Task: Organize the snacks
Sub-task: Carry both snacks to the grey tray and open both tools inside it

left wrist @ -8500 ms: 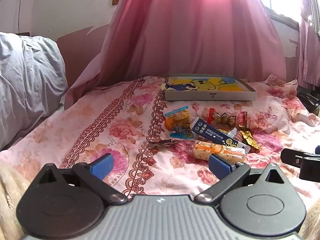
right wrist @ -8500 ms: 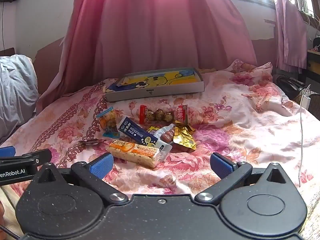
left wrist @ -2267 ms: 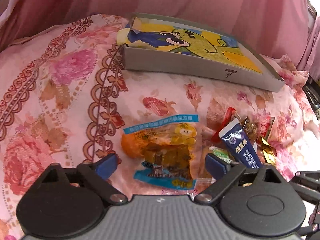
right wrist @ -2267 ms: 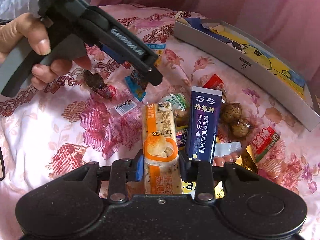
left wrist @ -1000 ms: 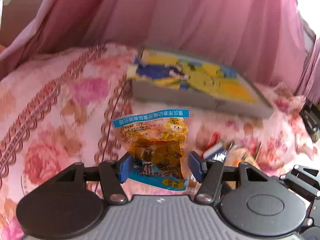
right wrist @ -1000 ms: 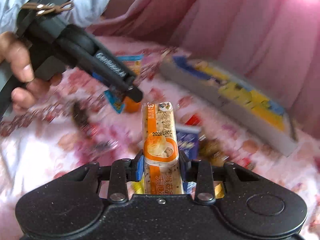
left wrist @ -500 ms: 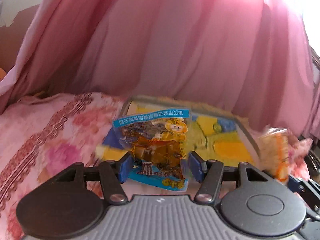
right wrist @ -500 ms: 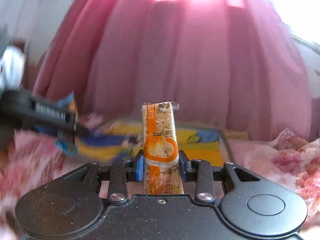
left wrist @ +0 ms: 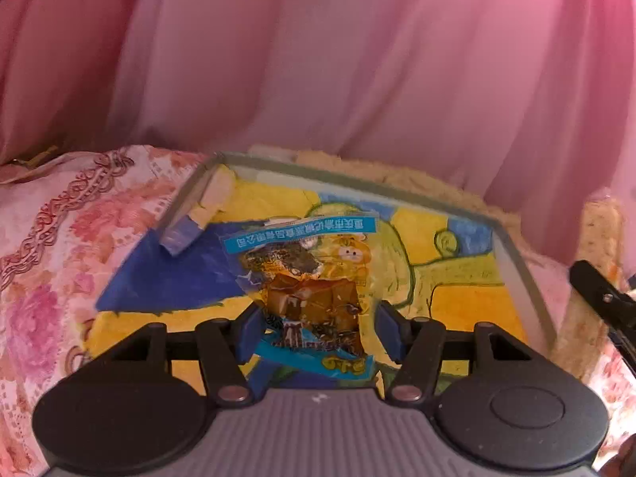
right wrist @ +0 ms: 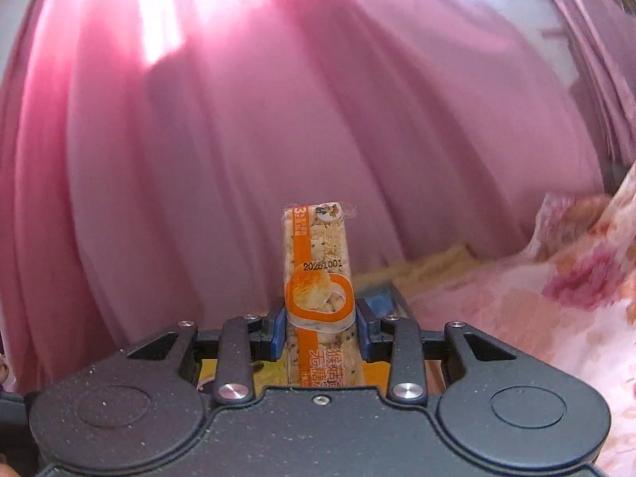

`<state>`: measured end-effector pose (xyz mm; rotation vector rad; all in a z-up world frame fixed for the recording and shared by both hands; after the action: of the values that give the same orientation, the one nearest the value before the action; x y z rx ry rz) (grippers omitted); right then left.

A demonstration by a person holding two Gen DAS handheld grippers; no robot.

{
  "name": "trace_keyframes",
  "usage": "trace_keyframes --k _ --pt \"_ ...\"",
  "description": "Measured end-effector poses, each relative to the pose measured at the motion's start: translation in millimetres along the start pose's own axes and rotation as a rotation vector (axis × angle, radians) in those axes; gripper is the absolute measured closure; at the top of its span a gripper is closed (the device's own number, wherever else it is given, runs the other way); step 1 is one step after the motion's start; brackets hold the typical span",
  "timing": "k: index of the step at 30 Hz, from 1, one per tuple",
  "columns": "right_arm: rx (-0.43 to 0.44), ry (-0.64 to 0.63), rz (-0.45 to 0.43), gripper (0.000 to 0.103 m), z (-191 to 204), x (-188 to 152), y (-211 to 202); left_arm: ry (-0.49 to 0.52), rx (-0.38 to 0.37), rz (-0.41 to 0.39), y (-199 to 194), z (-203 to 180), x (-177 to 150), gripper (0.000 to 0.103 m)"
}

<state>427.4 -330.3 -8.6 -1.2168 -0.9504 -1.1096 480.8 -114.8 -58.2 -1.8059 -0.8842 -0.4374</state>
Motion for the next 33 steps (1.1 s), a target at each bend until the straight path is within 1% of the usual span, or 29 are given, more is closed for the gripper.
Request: trace_keyframes --k 5,9,12,14,16,17,18,19,20,21,22,24,25,26,28,30,31,33 --pt "0.013 -0.004 0.091 0.067 10 -22 13 0.045 0.026 0.062 17 -9 -7 0.039" --pt "0.025 0.021 0.141 0.067 11 -35 20 0.072 0.104 0.060 24 -12 -11 0.039" --pt "0.031 0.034 0.163 0.066 13 -40 22 0.050 0.112 0.062 27 -9 -10 0.037" --pt "0.031 0.025 0.166 0.065 13 -40 22 0.033 0.111 0.074 28 -7 -9 0.035" --pt "0.033 0.030 0.175 0.062 12 -40 23 0.020 0.117 0.081 27 -5 -9 0.028" --pt "0.030 0.032 0.181 0.059 12 -40 23 0.016 0.112 0.078 25 -5 -9 0.025" --pt "0.029 0.032 0.185 0.051 11 -41 23 0.012 0.110 0.073 23 -5 -8 0.019" --pt "0.027 0.029 0.187 0.047 11 -41 23 0.010 0.113 0.066 20 -5 -6 0.016" --pt "0.026 0.024 0.189 0.044 12 -40 21 0.008 0.114 0.059 17 -5 -5 0.016" --pt "0.023 0.021 0.188 0.043 12 -39 19 0.009 0.113 0.053 14 -6 -3 0.016" --pt "0.019 0.020 0.187 0.042 11 -39 17 0.011 0.115 0.047 10 -6 -1 0.014" --pt "0.016 0.017 0.181 0.035 11 -35 13 0.010 0.123 0.025 0 -5 4 0.010" --pt "0.014 0.013 0.175 0.033 11 -33 10 0.006 0.122 0.009 -7 -3 6 0.008" --pt "0.013 0.006 0.167 0.029 12 -30 6 0.001 0.118 -0.008 -13 -2 9 0.007" --pt "0.010 -0.014 0.149 0.023 14 -23 -4 -0.010 0.106 -0.045 -29 1 13 0.002" --pt "0.011 -0.036 0.129 0.014 17 -16 -15 -0.016 0.090 -0.082 -46 6 15 0.000" --pt "0.015 -0.049 0.116 0.011 20 -12 -23 -0.016 0.082 -0.098 -54 9 16 0.001" --pt "0.019 -0.070 0.093 0.003 24 -6 -37 -0.019 0.069 -0.116 -68 14 16 0.001"
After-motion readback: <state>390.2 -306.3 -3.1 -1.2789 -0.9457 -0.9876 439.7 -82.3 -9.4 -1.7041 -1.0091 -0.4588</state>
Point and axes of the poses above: each gripper's, at about its wrist camera, not at the fingertips, and y roughly the way its jaws point, z to its left, x to its top, the point moved 6 cm from there along y, roughly the way its jaws point, and after that the axes turned 12 degrees about -y, right-handed, at the moved point
